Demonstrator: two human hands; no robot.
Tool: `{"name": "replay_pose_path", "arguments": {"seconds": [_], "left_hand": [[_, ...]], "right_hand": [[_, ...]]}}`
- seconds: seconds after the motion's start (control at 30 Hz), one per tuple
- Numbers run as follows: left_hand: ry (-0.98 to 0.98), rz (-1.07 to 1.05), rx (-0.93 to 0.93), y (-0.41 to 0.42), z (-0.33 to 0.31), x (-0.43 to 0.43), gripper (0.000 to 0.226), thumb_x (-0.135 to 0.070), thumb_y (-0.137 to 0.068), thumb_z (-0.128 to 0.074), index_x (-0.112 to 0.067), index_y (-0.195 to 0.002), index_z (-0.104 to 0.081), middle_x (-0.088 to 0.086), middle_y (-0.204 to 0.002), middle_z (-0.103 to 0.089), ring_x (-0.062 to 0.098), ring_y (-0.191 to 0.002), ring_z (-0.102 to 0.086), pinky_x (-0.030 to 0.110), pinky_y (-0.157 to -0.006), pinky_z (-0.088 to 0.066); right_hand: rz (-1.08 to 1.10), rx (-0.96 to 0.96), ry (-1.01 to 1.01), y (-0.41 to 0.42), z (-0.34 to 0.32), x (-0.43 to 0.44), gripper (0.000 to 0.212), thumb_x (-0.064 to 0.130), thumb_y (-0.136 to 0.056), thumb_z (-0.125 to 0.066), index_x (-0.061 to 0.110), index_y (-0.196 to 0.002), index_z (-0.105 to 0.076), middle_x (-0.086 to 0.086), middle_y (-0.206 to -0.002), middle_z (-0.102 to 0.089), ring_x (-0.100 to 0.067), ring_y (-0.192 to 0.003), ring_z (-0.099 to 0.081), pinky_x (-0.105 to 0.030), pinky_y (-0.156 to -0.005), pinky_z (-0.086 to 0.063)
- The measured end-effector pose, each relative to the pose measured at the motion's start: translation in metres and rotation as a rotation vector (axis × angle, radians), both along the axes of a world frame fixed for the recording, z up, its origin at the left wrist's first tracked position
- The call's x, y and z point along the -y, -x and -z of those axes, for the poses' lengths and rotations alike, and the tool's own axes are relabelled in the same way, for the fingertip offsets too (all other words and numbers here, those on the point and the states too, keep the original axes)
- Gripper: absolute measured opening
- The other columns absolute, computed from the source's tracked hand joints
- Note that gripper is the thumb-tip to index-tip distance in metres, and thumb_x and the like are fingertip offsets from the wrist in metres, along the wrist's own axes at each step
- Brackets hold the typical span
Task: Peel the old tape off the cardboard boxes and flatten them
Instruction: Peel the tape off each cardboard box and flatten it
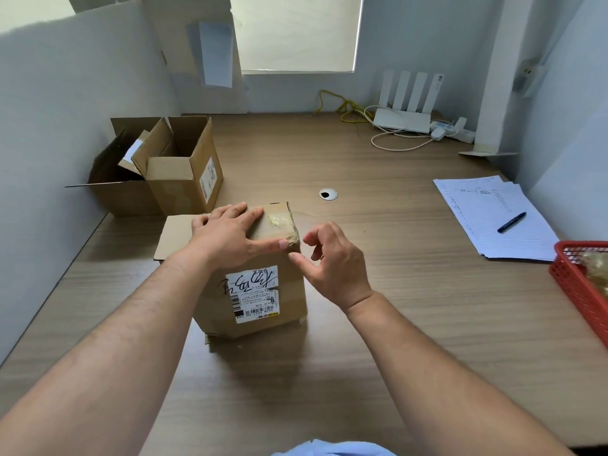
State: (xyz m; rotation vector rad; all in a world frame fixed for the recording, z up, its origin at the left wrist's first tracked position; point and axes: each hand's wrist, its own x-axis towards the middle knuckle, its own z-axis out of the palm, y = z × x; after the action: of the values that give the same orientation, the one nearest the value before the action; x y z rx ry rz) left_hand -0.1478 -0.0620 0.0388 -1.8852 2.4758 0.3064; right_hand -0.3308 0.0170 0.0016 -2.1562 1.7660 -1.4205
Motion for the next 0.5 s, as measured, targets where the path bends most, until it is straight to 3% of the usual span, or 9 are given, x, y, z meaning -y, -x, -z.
{"name": "replay_pose_path", "arguments": {"seconds": [0.27, 0.37, 0.43, 0.5], "left_hand": [[0.005, 0.005, -0.005, -0.002, 0.000, -0.005, 0.123, -0.103, -0.040, -0.010, -0.045, -0.149, -0.015, -0.006, -0.160, -0.015, 0.020, -0.145, -0.010, 0.047, -0.111, -0.011], [0.002, 0.014, -0.008, -0.004, 0.000, -0.007, 0.123, -0.103, -0.040, -0.010, -0.045, -0.149, -0.014, -0.006, -0.160, -0.014, 0.020, -0.145, -0.009, 0.048, -0.111, -0.010], [0.008, 0.027, -0.004, -0.005, 0.001, -0.009, 0.122, -0.103, -0.041, -0.010, -0.045, -0.149, -0.013, -0.007, -0.160, -0.012, 0.019, -0.145, -0.007, 0.047, -0.112, -0.009], [0.019, 0.041, 0.003, -0.005, 0.003, -0.013, 0.122, -0.103, -0.042, -0.010, -0.044, -0.149, -0.013, -0.007, -0.160, -0.011, 0.018, -0.145, -0.006, 0.046, -0.112, -0.007]], "right_hand": [[-0.026, -0.093, 0.094, -0.002, -0.002, 0.004, 0.007, 0.009, -0.078, -0.068, 0.005, -0.078, -0.063, -0.005, -0.077, -0.062, -0.020, -0.056, -0.057, -0.027, -0.049, -0.046], [-0.068, 0.127, -0.122, 0.005, -0.004, 0.006, 0.005, 0.008, -0.084, -0.064, 0.008, -0.081, -0.061, -0.003, -0.077, -0.064, -0.021, -0.067, -0.062, -0.036, -0.061, -0.052], [-0.107, 0.352, -0.334, 0.009, -0.008, 0.007, 0.011, 0.009, -0.088, -0.061, 0.014, -0.080, -0.056, -0.003, -0.075, -0.066, -0.017, -0.065, -0.067, -0.042, -0.067, -0.053], [-0.125, 0.441, -0.416, 0.012, -0.011, 0.010, 0.016, 0.009, -0.089, -0.058, 0.019, -0.078, -0.052, -0.004, -0.075, -0.067, -0.014, -0.059, -0.067, -0.042, -0.070, -0.054]]}}
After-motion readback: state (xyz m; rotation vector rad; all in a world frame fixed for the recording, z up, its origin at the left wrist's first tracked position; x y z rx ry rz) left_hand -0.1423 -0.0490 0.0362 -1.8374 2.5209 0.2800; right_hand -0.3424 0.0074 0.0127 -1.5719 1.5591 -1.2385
